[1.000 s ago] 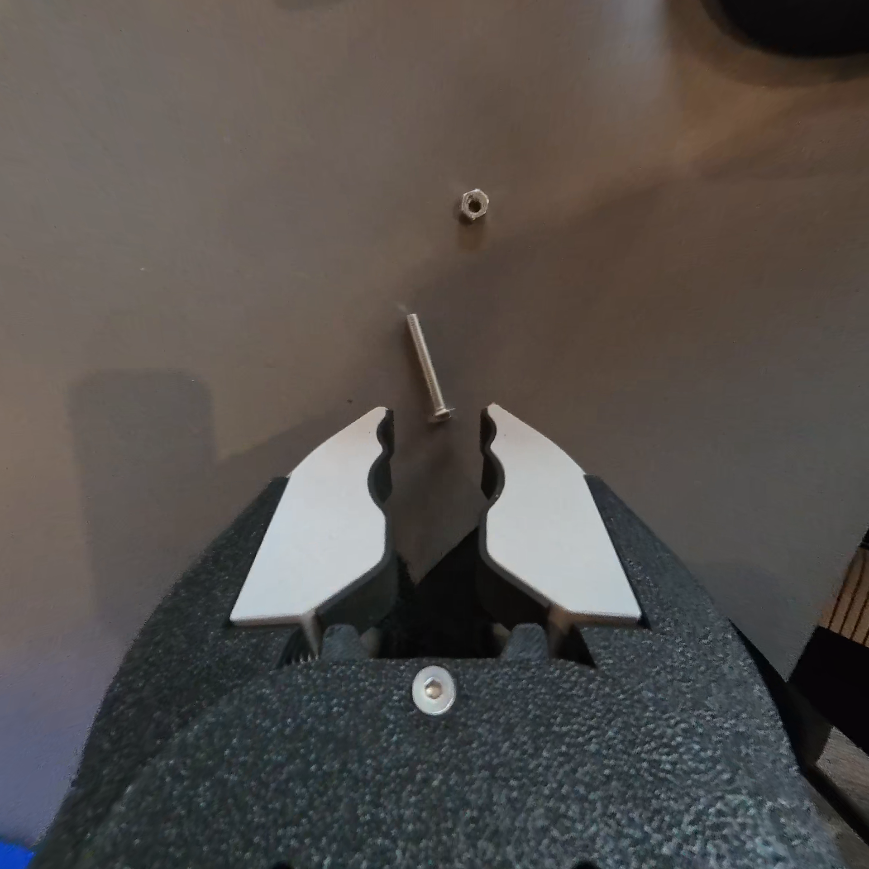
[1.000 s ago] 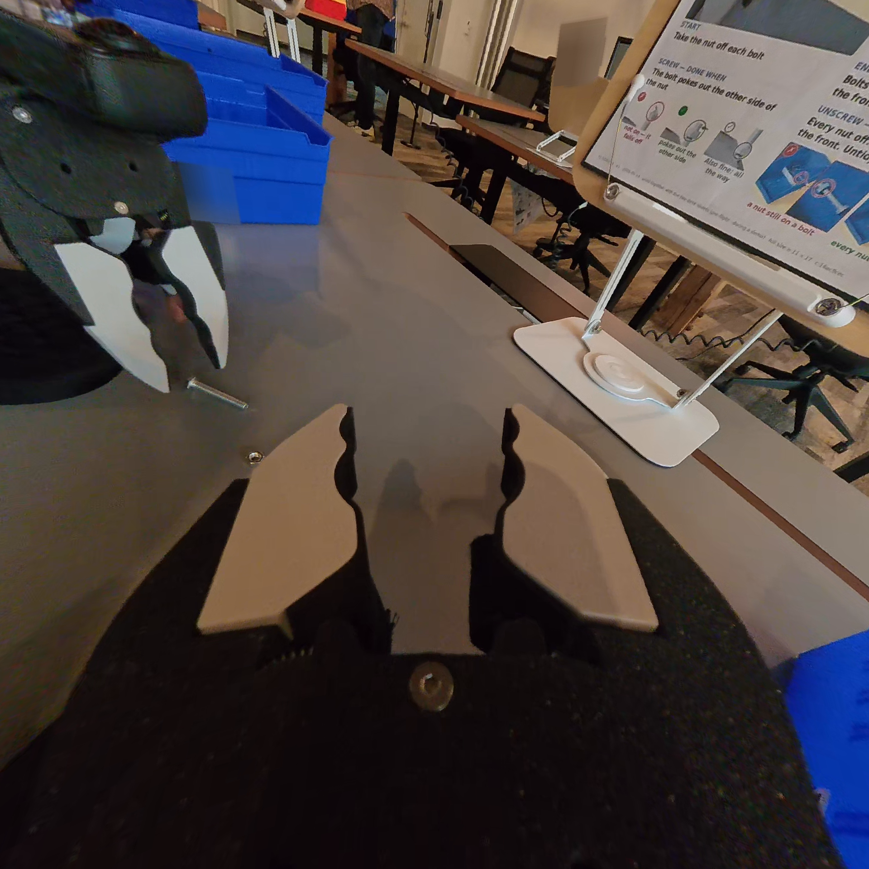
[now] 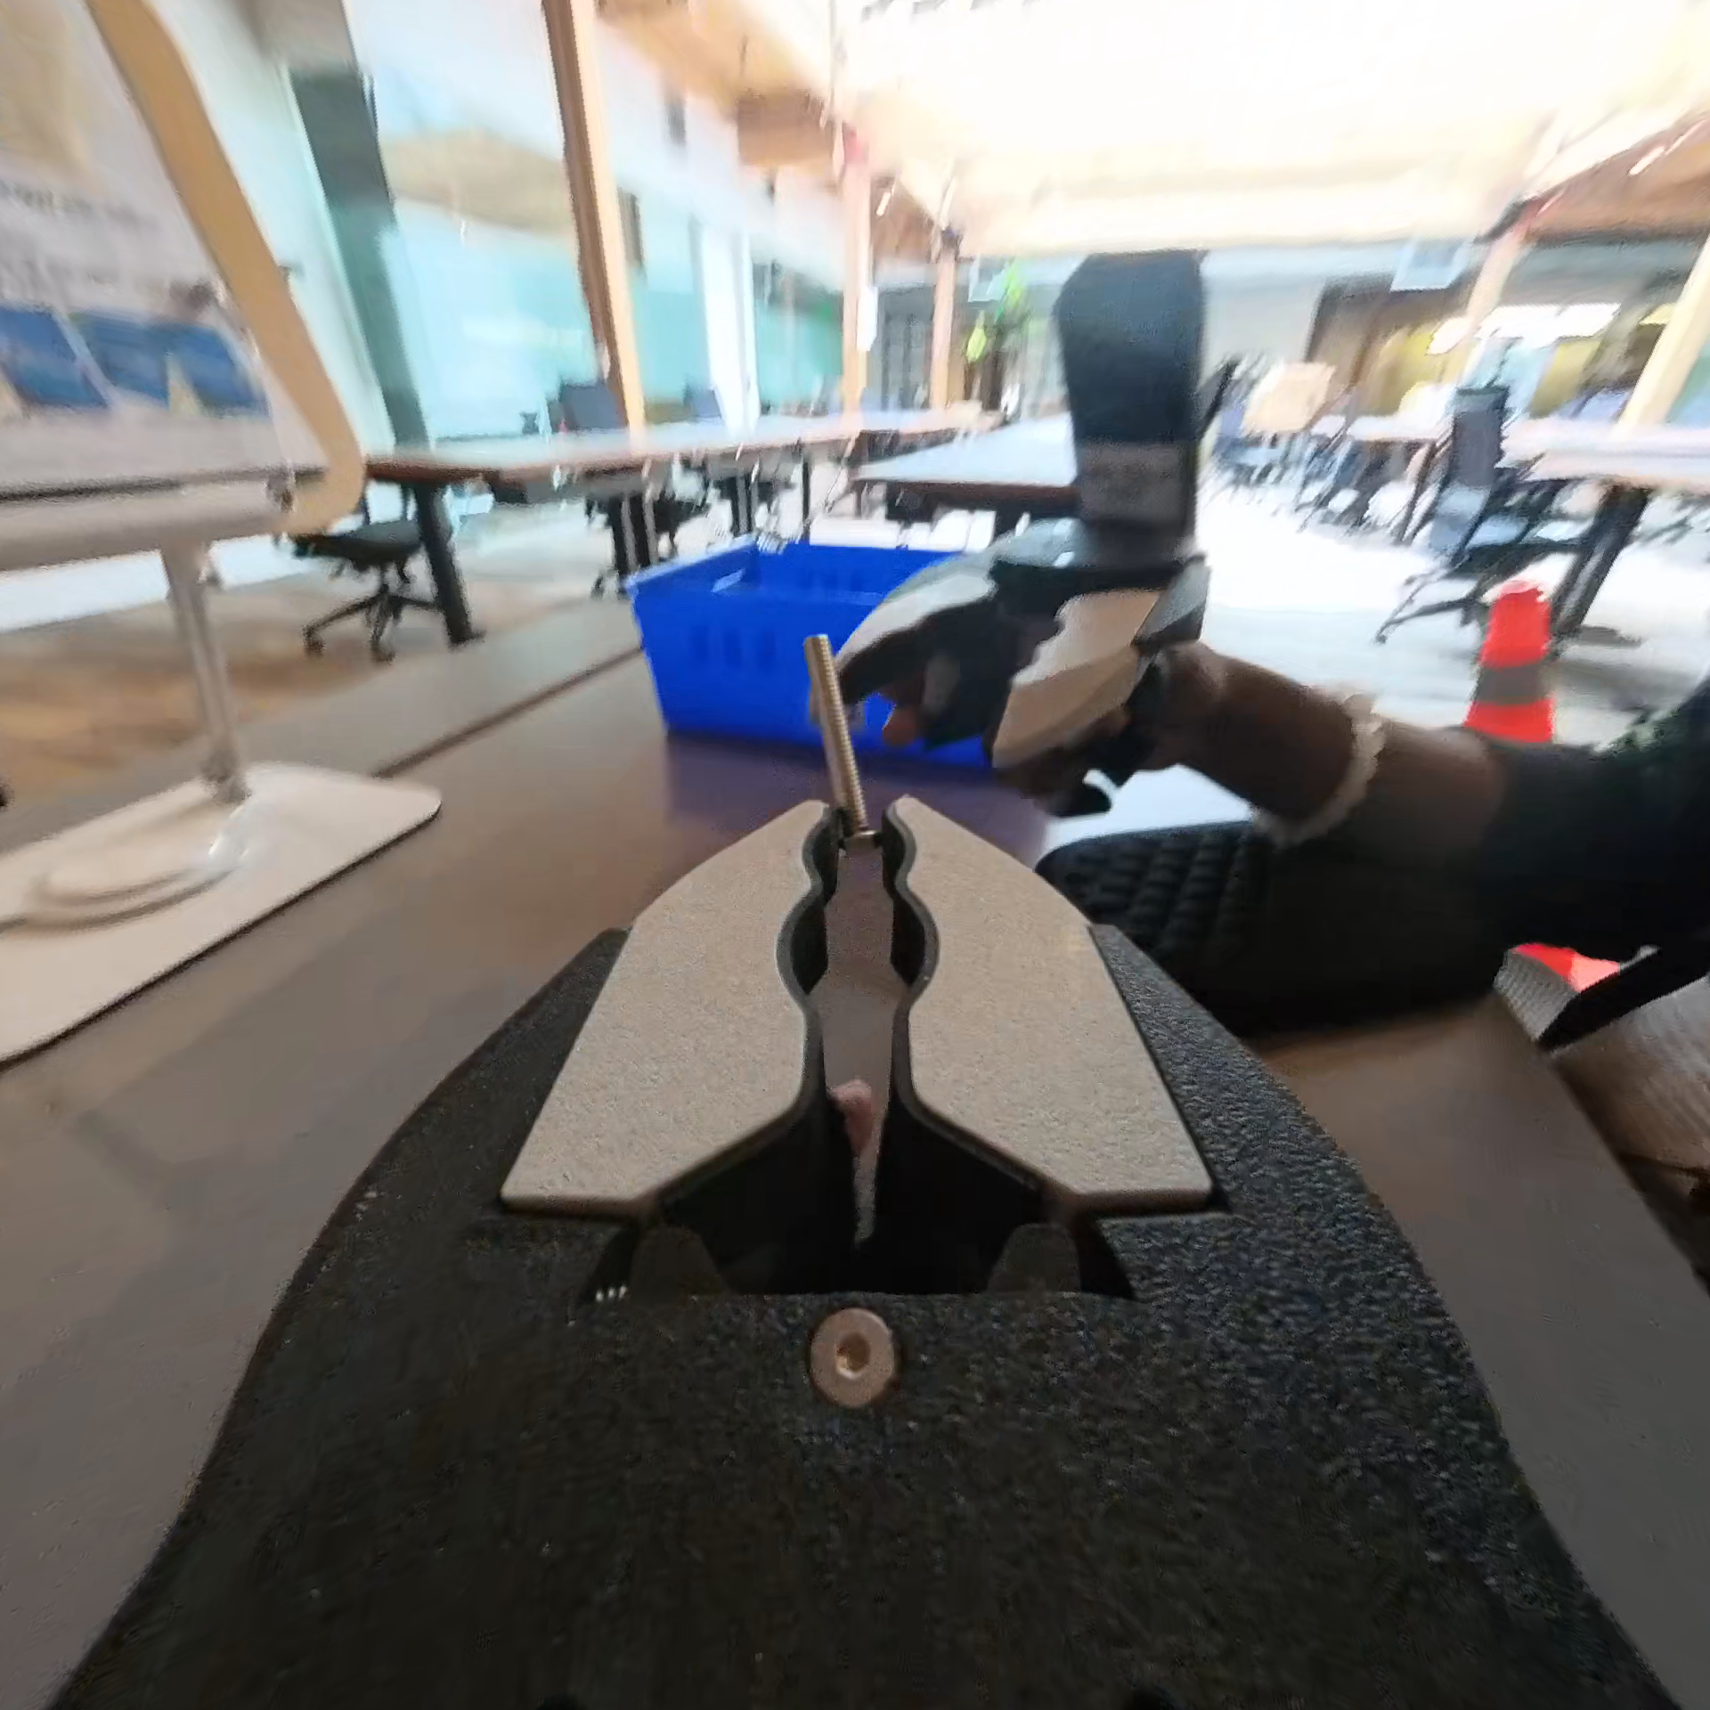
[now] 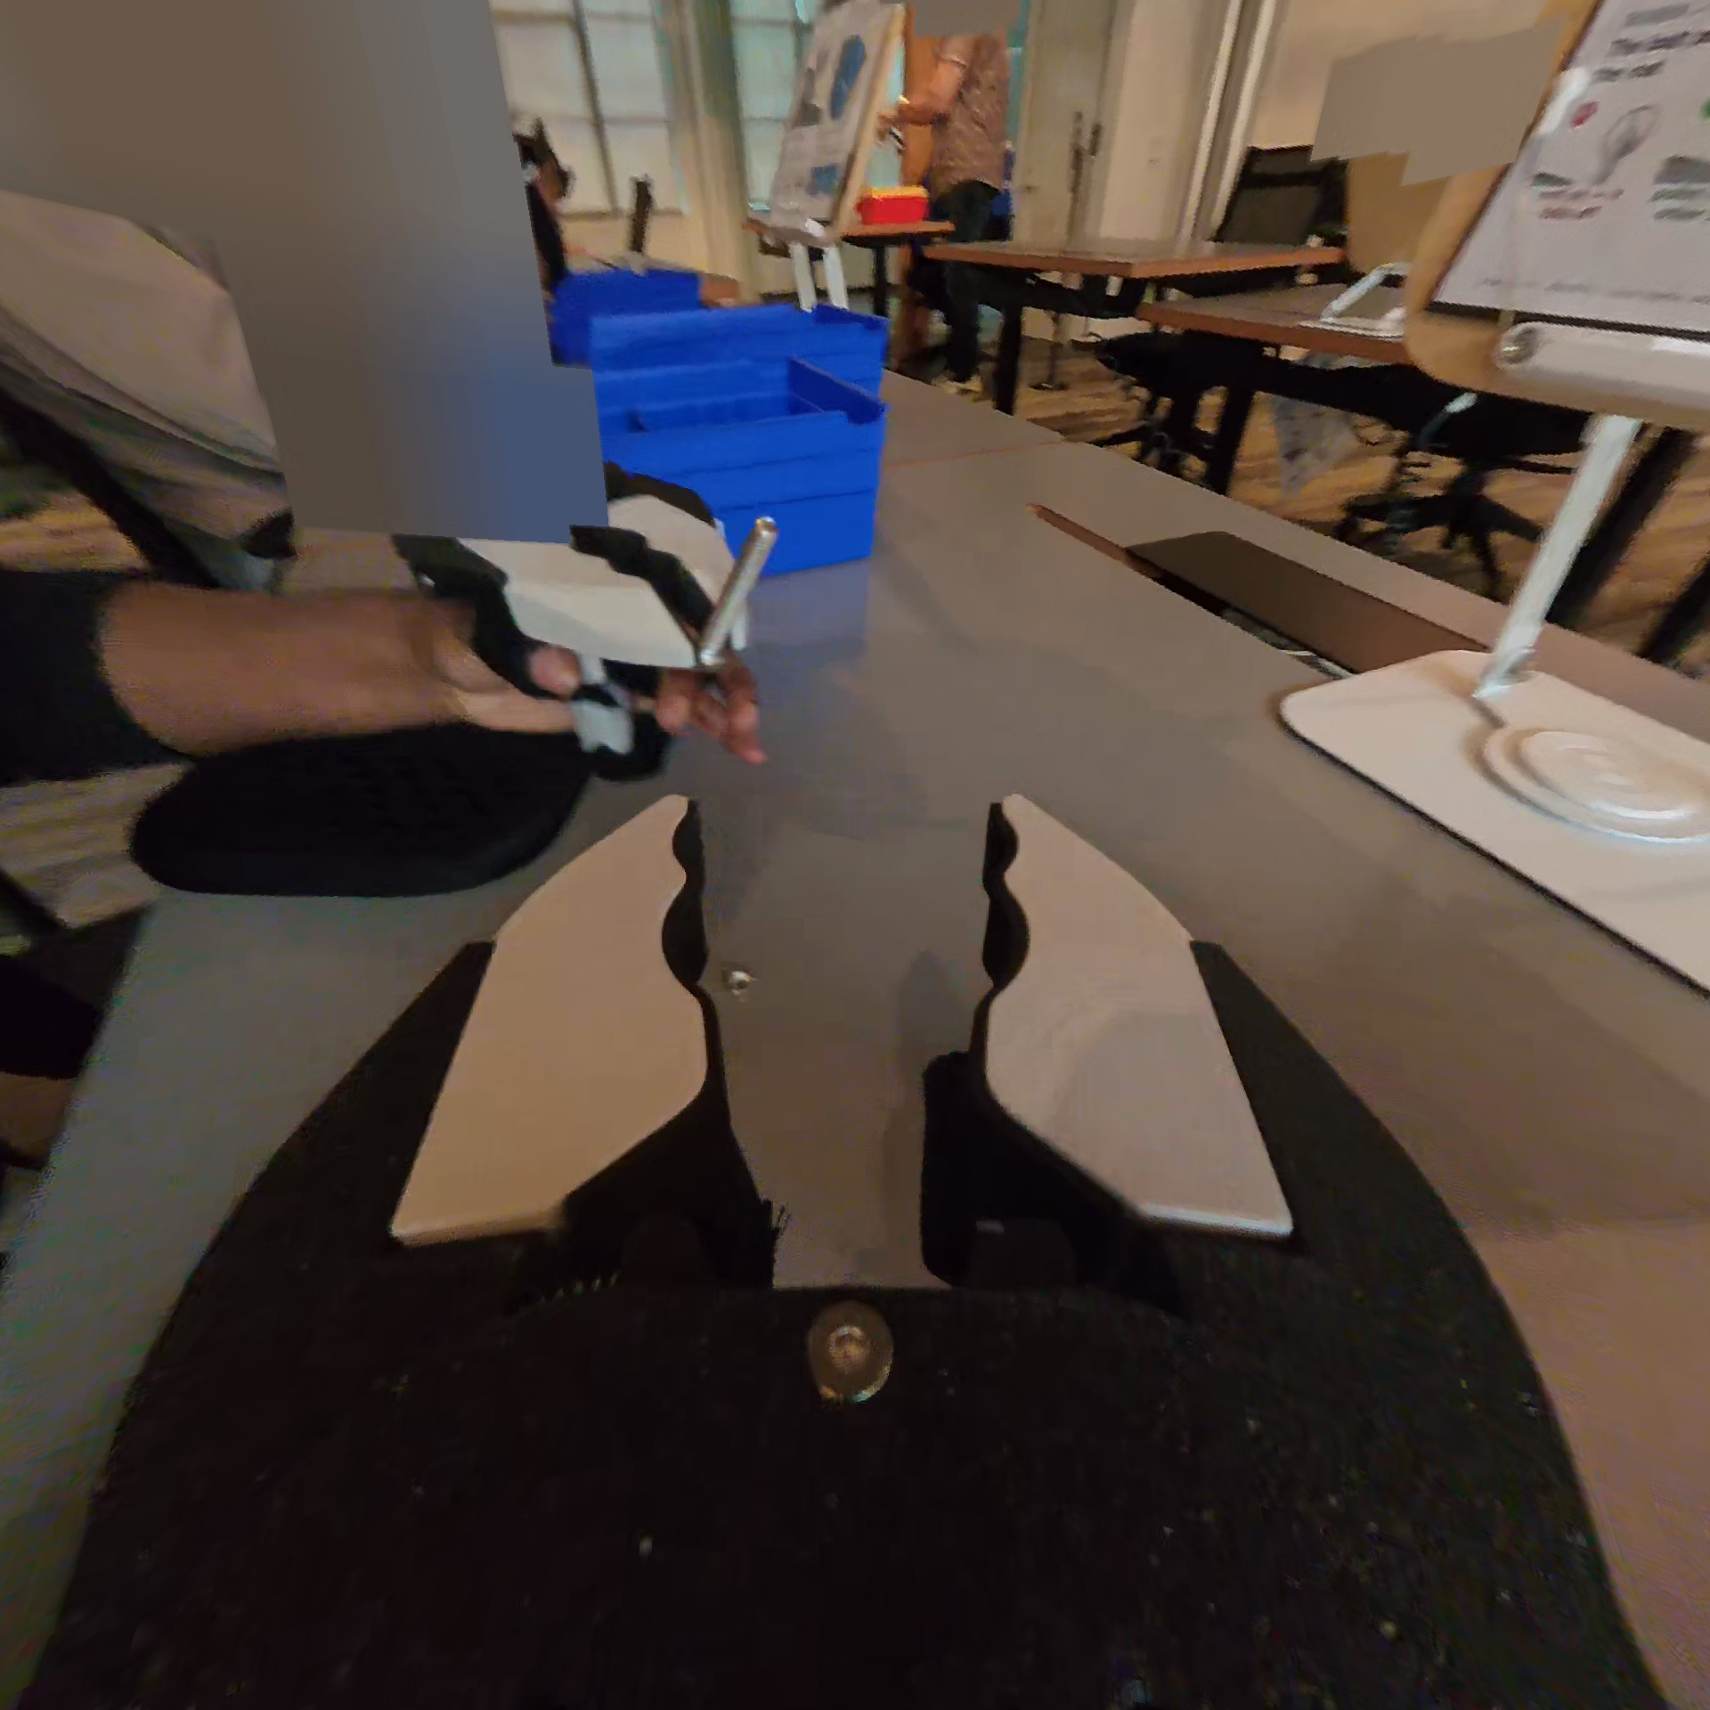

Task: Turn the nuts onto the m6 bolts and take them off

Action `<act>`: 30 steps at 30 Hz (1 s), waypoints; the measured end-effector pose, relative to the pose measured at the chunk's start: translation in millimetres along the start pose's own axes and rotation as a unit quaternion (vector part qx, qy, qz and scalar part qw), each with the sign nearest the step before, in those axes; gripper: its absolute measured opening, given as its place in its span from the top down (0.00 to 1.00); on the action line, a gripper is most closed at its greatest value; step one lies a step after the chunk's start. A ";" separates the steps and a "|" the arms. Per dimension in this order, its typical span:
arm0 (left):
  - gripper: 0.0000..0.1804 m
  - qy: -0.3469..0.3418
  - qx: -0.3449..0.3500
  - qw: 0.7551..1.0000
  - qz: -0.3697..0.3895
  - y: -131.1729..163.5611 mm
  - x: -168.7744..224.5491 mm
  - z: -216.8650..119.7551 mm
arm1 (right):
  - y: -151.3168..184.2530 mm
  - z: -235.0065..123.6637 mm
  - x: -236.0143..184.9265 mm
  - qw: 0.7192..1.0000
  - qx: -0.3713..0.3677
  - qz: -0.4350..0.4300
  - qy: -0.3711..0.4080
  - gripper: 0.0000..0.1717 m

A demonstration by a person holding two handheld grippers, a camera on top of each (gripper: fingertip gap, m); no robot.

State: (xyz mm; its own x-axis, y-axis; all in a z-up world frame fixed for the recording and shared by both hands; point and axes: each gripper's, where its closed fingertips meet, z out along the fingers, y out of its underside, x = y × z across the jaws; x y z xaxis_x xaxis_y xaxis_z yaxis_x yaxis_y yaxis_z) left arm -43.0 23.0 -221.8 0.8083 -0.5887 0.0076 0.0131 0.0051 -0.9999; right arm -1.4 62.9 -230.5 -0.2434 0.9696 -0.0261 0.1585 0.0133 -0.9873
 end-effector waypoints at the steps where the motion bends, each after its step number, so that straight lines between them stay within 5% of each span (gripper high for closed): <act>1: 0.96 0.016 0.025 1.000 0.001 -4.5 5.5 3.9 | -2.6 2.3 -5.5 1.000 0.007 0.006 -0.017 0.66; 8: 0.95 0.096 0.082 0.992 0.022 -10.8 36.8 11.3 | -36.0 11.3 -48.7 0.991 0.055 -0.015 -0.123 0.78; 13: 0.95 0.104 0.072 0.992 0.015 -4.3 38.8 11.4 | -34.2 20.1 -57.1 0.989 0.035 -0.051 -0.135 0.86; 15: 0.95 0.108 0.062 0.992 0.014 0.1 40.5 12.3 | -31.9 23.1 -52.6 0.991 0.022 -0.063 -0.119 0.96; 18: 0.95 0.089 0.039 0.995 0.022 6.5 36.5 14.6 | -25.1 25.6 -53.7 0.990 -0.018 -0.086 -0.113 0.97; 22: 0.82 0.070 -0.003 0.997 0.041 20.5 33.4 17.9 | -26.2 30.0 -57.3 0.987 -0.043 -0.115 -0.101 0.97; 30: 0.87 0.070 -0.027 0.996 0.057 27.8 37.4 20.3 | -27.9 46.4 -66.7 0.987 -0.045 -0.105 -0.112 0.97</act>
State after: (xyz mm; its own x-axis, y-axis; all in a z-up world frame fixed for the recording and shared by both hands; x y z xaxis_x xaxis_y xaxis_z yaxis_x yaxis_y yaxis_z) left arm -0.4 17.5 -249.1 0.7126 -0.6939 -0.1037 -0.1080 0.0376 -0.9934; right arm -34.0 -13.5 -208.5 -0.4843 0.8645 0.1341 0.1639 0.2402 -0.9568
